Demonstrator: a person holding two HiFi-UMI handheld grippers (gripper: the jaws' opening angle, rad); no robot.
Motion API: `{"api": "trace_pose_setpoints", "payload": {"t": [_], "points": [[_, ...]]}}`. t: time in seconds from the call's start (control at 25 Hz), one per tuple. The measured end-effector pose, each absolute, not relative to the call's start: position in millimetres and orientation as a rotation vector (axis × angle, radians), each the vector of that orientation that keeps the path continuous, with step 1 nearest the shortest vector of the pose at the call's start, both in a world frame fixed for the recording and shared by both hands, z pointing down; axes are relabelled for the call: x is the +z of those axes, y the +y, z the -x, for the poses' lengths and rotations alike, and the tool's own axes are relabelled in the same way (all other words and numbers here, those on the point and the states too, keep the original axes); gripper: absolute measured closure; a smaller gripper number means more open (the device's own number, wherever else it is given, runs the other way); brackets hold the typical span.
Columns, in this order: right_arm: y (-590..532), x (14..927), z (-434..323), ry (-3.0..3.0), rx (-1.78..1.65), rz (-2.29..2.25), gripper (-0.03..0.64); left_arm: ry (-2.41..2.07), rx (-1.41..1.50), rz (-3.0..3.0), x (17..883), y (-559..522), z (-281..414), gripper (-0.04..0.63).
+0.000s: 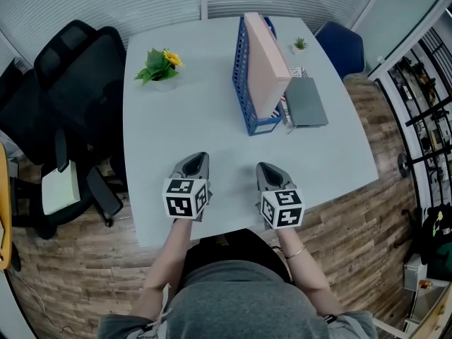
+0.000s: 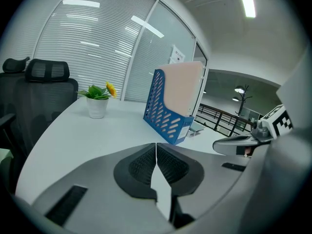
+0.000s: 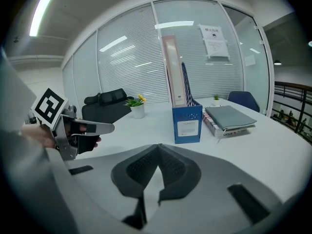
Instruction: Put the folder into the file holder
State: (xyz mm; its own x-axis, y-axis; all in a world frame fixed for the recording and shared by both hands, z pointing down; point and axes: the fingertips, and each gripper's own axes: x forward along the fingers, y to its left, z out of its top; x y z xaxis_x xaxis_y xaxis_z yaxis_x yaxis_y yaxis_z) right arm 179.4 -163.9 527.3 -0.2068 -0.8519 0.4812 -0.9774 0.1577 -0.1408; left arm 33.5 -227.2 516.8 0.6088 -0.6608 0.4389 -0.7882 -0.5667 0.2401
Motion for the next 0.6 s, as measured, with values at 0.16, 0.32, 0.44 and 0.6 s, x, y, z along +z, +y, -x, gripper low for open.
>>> {"api": "trace_pose_setpoints", "payload": {"t": [0.16,0.32,0.44,0.6], "points": [[-162,530,-182,-2.131,0.633,-1.767,0.614,-1.159,0.423,-2.416,519,-226,-33,0.571],[-162,533,-187,-2.099,0.642,-1.778,0.614,-1.157,0.427,-2.408,521,-226,-34,0.571],[-162,536,-185,-2.090,0.619,-1.754,0.614,-1.159,0.431,-2.405,522,-226,-34,0.571],[-164,539,-184,-2.092,0.624,-1.727,0.614,-1.159,0.433,-2.408,524,-228,-38,0.571]]}}
